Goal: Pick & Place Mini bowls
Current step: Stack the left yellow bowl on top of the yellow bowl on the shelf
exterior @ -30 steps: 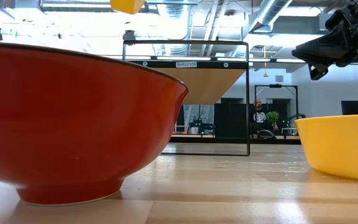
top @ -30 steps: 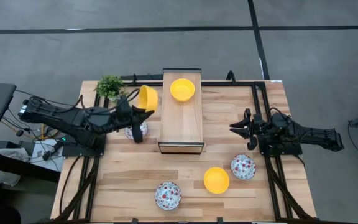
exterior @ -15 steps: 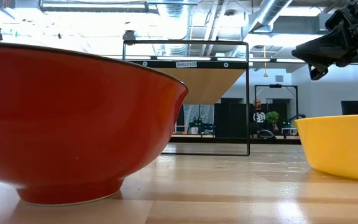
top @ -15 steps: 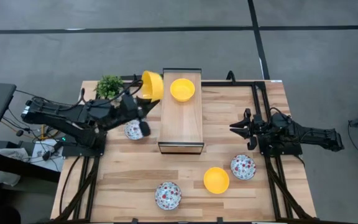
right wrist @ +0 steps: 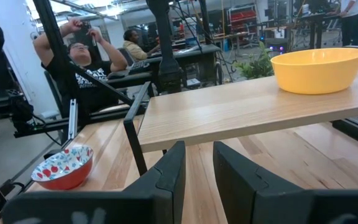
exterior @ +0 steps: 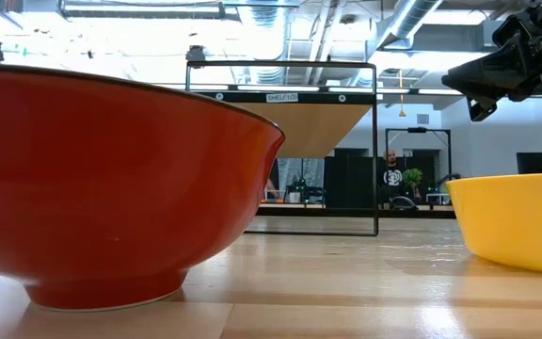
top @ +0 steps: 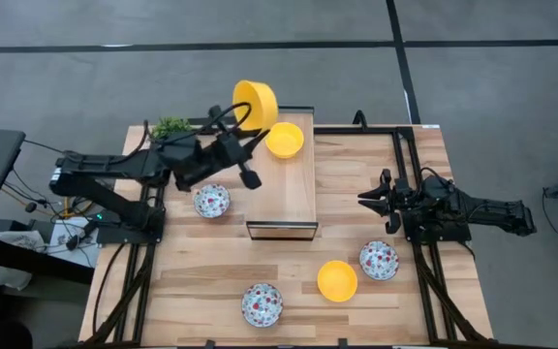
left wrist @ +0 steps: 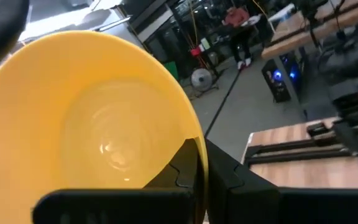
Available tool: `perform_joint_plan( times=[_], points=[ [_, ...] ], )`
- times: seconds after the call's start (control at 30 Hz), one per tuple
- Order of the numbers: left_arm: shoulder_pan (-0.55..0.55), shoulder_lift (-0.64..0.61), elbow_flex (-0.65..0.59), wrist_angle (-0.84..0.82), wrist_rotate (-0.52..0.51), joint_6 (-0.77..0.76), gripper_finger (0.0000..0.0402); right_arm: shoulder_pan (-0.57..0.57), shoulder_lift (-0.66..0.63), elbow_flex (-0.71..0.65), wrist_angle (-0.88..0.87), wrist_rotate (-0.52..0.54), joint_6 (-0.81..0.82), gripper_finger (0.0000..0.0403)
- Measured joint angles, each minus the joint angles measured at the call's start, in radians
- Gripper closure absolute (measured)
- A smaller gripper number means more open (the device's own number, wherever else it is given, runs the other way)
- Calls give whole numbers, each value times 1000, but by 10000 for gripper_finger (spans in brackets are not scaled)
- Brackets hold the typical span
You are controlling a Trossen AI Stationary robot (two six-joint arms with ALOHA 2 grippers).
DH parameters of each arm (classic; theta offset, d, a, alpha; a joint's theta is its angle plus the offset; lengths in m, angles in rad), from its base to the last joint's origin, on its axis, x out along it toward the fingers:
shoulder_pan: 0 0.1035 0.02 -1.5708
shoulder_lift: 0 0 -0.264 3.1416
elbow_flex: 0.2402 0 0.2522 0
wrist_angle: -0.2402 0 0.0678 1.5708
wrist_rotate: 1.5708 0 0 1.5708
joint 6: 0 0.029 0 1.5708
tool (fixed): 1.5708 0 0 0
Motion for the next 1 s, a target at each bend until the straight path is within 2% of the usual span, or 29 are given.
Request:
perform_joint_plan(
  times=[0.23, 0.4, 0.6, 0.73, 0.87, 1.0],
  points=[
    [69, 45, 15, -15, 96, 14, 394, 0, 0, 0, 0, 0, 0, 332],
    [94, 52, 16, -25, 128, 14, 394, 0, 0, 0, 0, 0, 0, 332],
    [145, 52, 16, -42, 364, 29, 394, 0, 0, 0, 0, 0, 0, 332],
    [189, 57, 16, -44, 388, 29, 394, 0, 0, 0, 0, 0, 1, 332],
    [240, 57, 17, -45, 463, 25, 394, 0, 0, 0, 0, 0, 1, 332],
    [281, 69, 68, -118, 509, 7, 394, 0, 0, 0, 0, 0, 4, 332]
  ],
)
